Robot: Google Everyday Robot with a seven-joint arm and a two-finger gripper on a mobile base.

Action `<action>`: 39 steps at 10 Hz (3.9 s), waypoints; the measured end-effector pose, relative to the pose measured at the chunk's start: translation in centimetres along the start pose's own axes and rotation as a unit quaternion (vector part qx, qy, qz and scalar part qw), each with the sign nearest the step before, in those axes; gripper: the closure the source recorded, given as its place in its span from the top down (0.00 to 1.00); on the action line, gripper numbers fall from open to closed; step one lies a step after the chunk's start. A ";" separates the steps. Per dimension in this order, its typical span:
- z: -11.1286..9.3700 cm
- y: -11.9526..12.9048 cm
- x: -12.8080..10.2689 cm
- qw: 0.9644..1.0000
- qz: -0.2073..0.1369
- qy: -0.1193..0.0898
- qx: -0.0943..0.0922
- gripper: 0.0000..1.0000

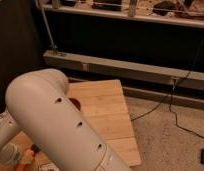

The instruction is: Place the pepper on the white sponge

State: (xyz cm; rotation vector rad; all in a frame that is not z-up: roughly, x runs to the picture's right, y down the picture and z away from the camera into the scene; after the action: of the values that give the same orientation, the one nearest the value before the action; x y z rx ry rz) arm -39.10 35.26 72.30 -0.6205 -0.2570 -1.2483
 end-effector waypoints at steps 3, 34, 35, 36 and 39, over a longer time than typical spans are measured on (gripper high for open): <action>0.2 -0.5 -1.6 1.000 -0.026 -0.005 -0.006 0.37; -0.5 3.5 -7.8 0.994 -0.086 0.043 0.061 0.80; -1.3 3.1 -6.2 0.994 -0.060 0.047 0.074 0.80; -2.8 2.8 -5.4 0.994 -0.034 0.039 0.093 0.80; -7.8 1.6 -0.8 0.985 0.070 0.019 0.154 0.80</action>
State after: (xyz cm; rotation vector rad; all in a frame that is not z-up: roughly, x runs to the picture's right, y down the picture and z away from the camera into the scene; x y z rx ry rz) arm -39.05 31.78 65.09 -0.3415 -0.3613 -1.0566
